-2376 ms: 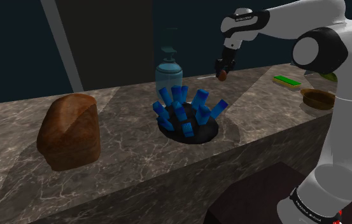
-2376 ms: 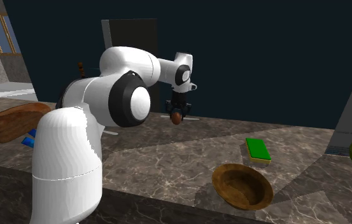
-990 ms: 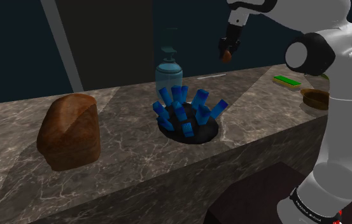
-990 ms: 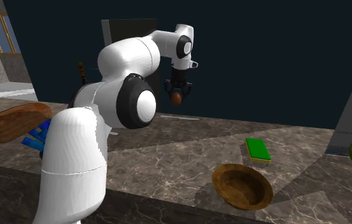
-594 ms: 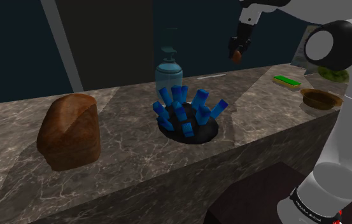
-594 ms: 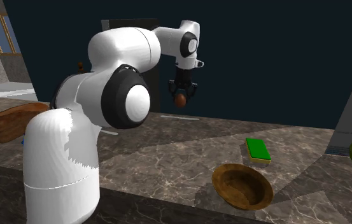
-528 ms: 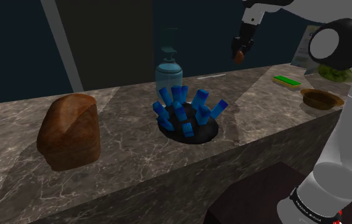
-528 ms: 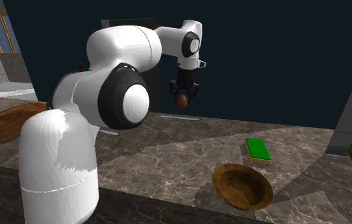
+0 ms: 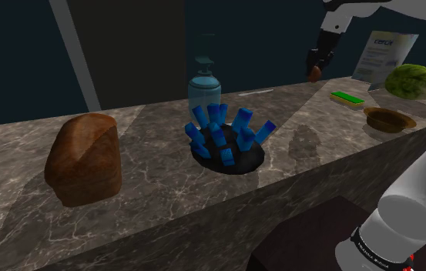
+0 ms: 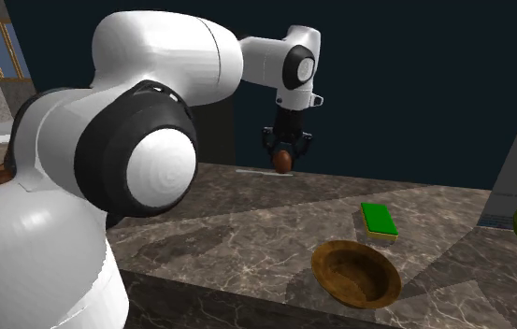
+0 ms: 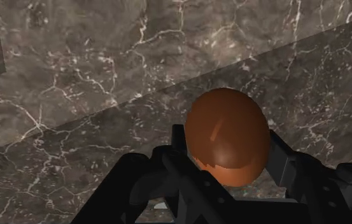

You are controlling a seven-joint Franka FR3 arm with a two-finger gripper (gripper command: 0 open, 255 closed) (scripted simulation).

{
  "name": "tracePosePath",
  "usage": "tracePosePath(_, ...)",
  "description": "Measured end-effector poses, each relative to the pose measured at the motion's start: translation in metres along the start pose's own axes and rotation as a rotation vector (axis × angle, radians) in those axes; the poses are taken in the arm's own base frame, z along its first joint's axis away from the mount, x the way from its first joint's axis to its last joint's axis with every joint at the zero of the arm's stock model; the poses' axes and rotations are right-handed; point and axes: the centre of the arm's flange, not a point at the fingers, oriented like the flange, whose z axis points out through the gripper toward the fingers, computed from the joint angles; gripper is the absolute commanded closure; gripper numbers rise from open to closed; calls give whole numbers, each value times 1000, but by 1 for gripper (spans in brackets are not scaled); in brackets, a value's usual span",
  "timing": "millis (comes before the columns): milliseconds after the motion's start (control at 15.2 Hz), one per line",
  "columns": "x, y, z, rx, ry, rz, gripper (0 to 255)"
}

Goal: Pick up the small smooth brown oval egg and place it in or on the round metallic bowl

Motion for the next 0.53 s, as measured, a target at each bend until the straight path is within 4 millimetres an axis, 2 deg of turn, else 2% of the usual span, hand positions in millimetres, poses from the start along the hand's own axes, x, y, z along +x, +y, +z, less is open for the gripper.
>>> tracePosePath(528, -86, 53, -14, 0, 0, 0, 255)
